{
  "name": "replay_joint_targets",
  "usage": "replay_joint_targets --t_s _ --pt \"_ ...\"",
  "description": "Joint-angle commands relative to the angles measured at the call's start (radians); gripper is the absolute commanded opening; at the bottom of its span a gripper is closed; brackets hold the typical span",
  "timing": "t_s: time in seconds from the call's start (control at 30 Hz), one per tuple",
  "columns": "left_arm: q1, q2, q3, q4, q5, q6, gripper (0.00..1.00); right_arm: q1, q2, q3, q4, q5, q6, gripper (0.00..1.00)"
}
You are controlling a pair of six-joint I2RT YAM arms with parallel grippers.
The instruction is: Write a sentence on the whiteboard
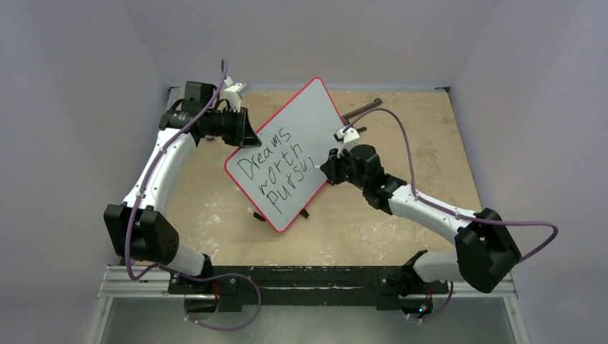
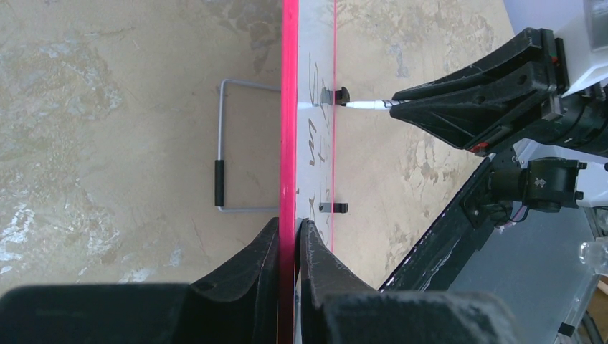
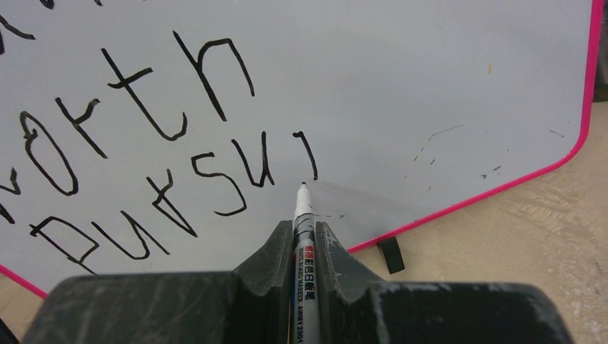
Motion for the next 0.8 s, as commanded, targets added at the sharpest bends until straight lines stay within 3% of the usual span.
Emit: replay_joint_targets --t_s 0.0,0.47,0.77 --pt "-0.003 -0.041 0.031 0.039 0.009 0.023 0.0 0.001 -0.055 0.08 -0.008 -0.006 0.002 0.0" --pt "-0.003 -0.039 0.031 0.038 0.007 0.024 0.0 0.001 0.099 0.213 0.031 -0.006 0.006 0.0" --pt "-0.003 -0.042 0.033 0.039 0.01 0.024 0.0 0.0 0.098 0.156 0.039 0.003 0.007 0.0"
